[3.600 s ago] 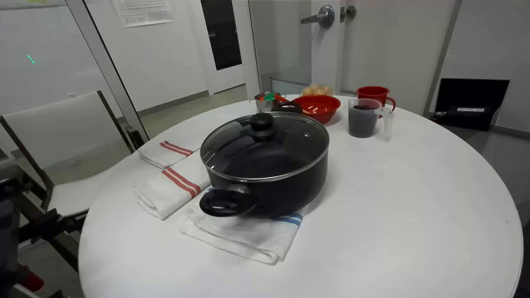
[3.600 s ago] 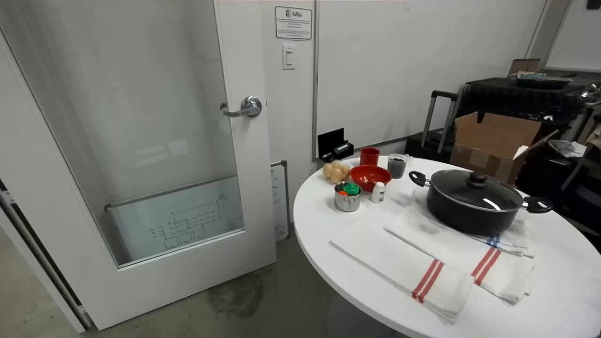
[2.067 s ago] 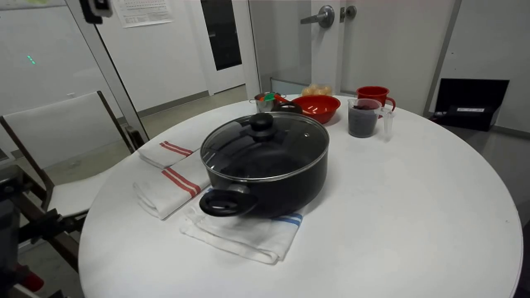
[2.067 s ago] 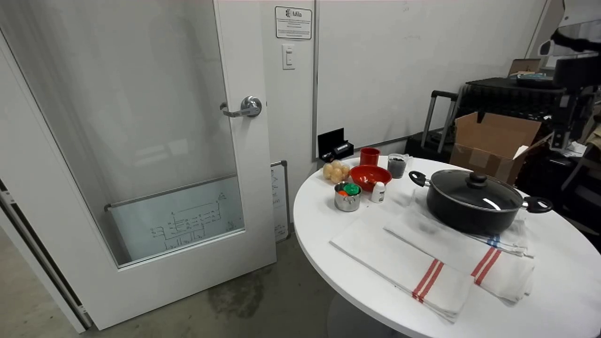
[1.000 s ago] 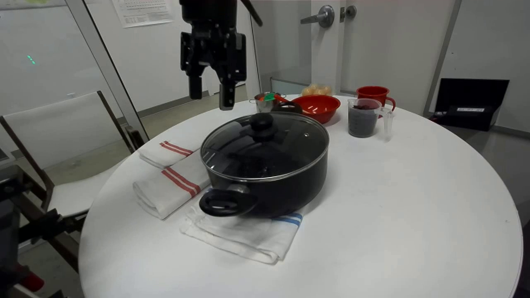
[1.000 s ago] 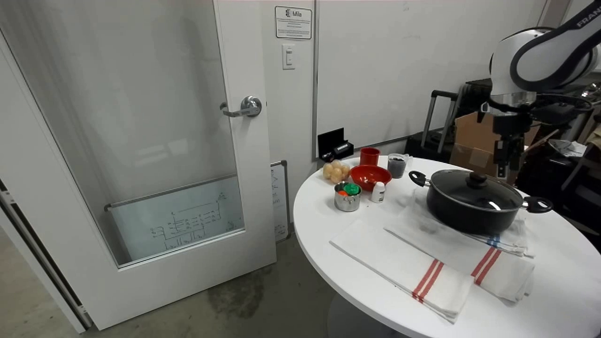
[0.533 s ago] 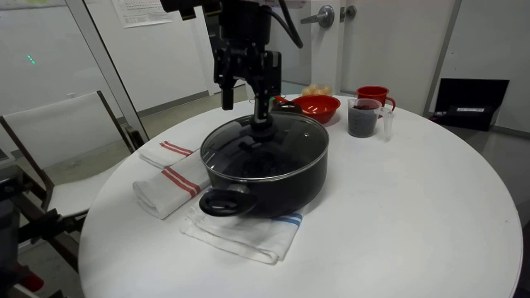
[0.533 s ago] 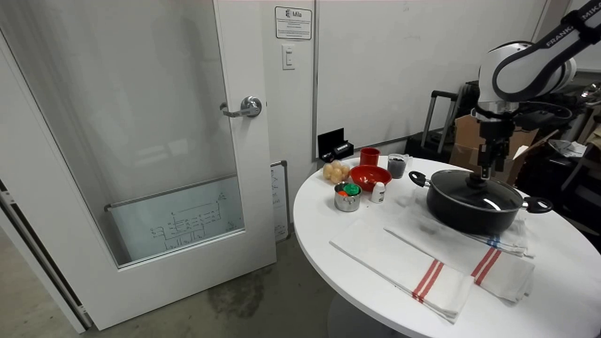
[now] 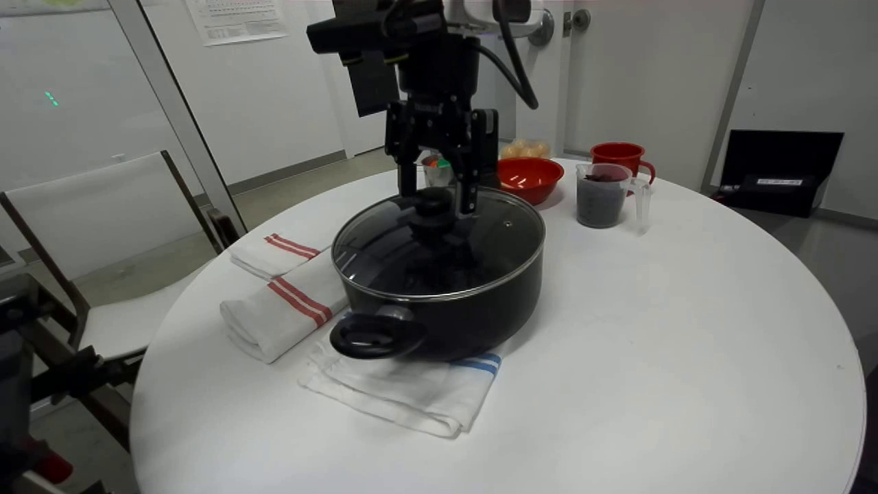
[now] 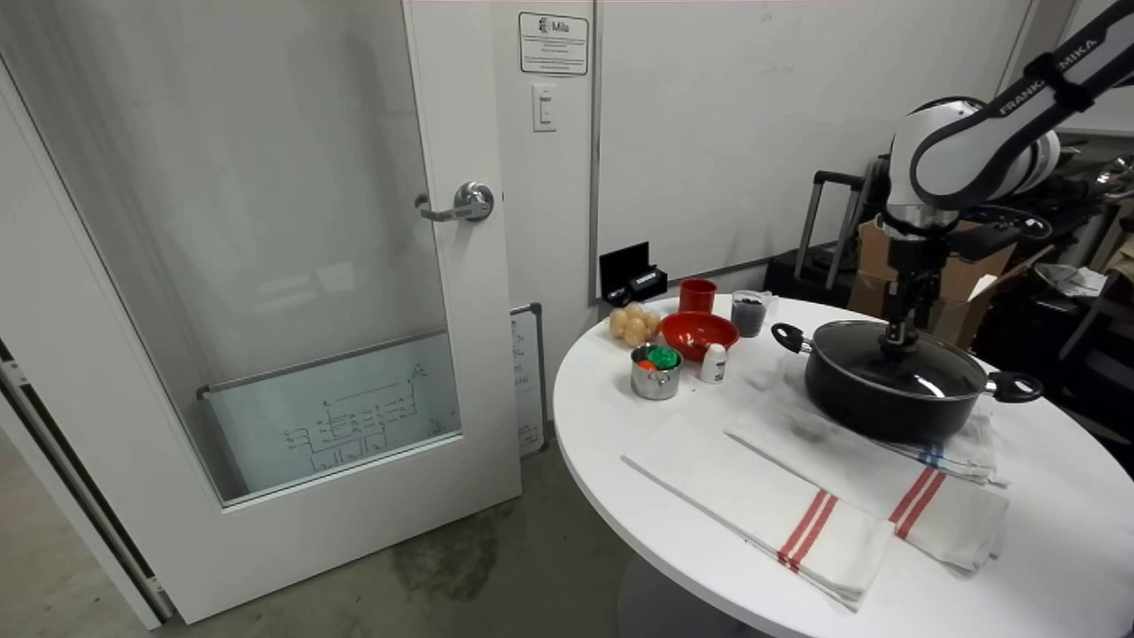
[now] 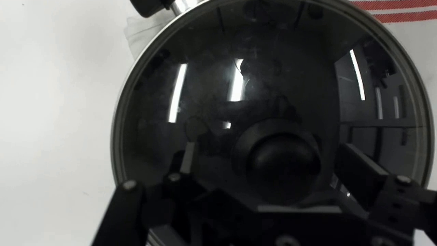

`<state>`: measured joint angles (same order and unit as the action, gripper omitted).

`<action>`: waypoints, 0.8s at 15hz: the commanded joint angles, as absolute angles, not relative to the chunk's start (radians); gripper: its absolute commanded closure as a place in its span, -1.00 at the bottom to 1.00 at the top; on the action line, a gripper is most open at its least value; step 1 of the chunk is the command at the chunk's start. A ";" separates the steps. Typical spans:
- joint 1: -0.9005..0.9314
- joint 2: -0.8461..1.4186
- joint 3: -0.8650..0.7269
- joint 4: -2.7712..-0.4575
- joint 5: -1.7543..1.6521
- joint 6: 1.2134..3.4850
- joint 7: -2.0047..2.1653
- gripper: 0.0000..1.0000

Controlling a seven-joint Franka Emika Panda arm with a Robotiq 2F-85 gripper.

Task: Remove the lid from the pot

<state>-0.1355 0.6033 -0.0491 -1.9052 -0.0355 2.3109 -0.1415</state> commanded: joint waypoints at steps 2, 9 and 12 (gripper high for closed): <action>-0.147 0.628 -0.039 -1.873 -0.026 2.332 -0.171 -0.47; -0.147 0.606 -0.032 -1.890 -0.022 2.346 -0.173 0.50; -0.145 0.579 -0.031 -1.912 -0.020 2.339 -0.166 0.50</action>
<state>-0.1360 0.6079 -0.0364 -1.8921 -0.0336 2.3239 -0.1435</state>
